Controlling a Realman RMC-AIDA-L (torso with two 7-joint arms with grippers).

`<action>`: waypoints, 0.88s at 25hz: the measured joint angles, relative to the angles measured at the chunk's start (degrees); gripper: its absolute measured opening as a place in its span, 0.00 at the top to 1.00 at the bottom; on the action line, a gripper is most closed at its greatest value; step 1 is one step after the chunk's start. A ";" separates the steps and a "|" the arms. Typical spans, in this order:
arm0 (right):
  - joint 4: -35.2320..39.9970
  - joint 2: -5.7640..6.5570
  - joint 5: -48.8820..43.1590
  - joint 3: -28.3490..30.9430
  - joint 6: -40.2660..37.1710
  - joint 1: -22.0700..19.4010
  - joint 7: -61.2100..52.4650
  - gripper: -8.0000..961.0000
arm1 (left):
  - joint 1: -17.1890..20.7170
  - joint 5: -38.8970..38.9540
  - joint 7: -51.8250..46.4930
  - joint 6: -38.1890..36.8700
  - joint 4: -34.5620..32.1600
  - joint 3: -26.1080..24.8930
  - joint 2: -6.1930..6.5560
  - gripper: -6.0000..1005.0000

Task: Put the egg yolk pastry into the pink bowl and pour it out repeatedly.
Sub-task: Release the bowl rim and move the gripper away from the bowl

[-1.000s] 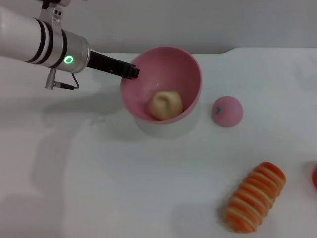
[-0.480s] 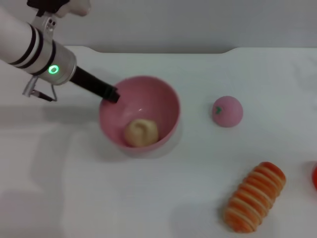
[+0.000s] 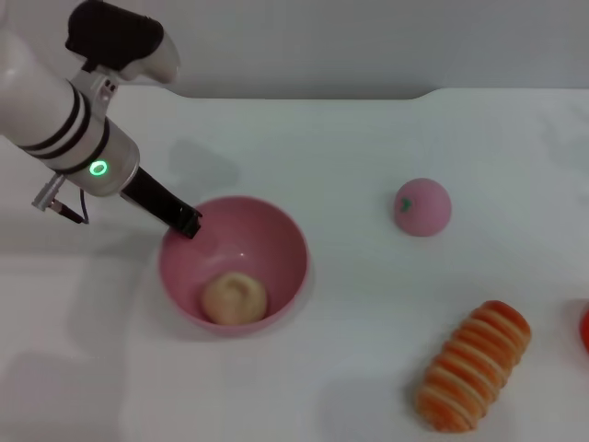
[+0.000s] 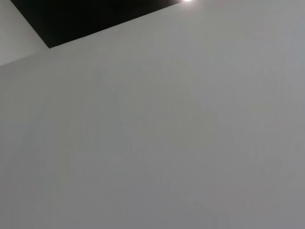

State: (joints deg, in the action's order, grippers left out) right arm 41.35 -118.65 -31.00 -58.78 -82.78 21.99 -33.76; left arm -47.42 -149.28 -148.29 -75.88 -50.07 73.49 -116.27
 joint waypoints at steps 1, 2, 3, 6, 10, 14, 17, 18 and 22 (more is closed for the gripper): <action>-0.17 0.00 -0.01 -0.02 0.00 0.15 -0.01 0.49 | 0.03 -0.02 -0.18 -0.01 0.01 0.29 0.00 0.87; -0.33 0.00 -0.02 -0.05 -0.01 0.34 -0.01 0.49 | 0.08 -0.02 -0.27 -0.02 0.01 0.45 -0.01 0.87; -0.47 0.00 -0.03 -0.08 -0.02 0.49 -0.01 0.49 | 0.13 -0.04 -0.29 -0.02 0.02 0.49 -0.01 0.87; -0.60 0.00 -0.05 -0.11 -0.07 0.68 -0.03 0.49 | 0.40 -0.06 -0.38 -0.05 0.04 0.52 -0.01 0.86; -0.60 0.00 -0.07 -0.23 -0.10 0.75 -0.05 0.50 | 0.73 -0.07 -0.75 -0.05 0.06 0.52 -0.01 0.86; -0.60 0.00 -0.10 -0.28 -0.11 0.77 -0.07 0.50 | 1.15 -0.09 -1.74 0.07 0.06 0.51 0.06 0.83; -0.62 -0.04 -0.12 -0.28 -0.09 0.78 -0.08 0.49 | 1.46 -0.11 -1.87 0.28 0.04 0.46 0.10 0.78; -0.71 -0.06 -0.12 -0.28 -0.07 0.78 -0.08 0.49 | 1.53 -0.12 -1.87 0.31 -0.06 0.46 0.06 0.76; -1.59 -0.01 -0.12 -0.05 -0.21 0.75 -0.08 0.49 | 1.71 -0.13 -1.04 0.38 -2.18 0.01 -0.11 0.70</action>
State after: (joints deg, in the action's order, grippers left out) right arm 39.75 -118.66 -31.11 -58.84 -82.99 22.74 -33.84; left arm -45.71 -149.41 -149.33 -75.50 -52.24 73.50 -116.38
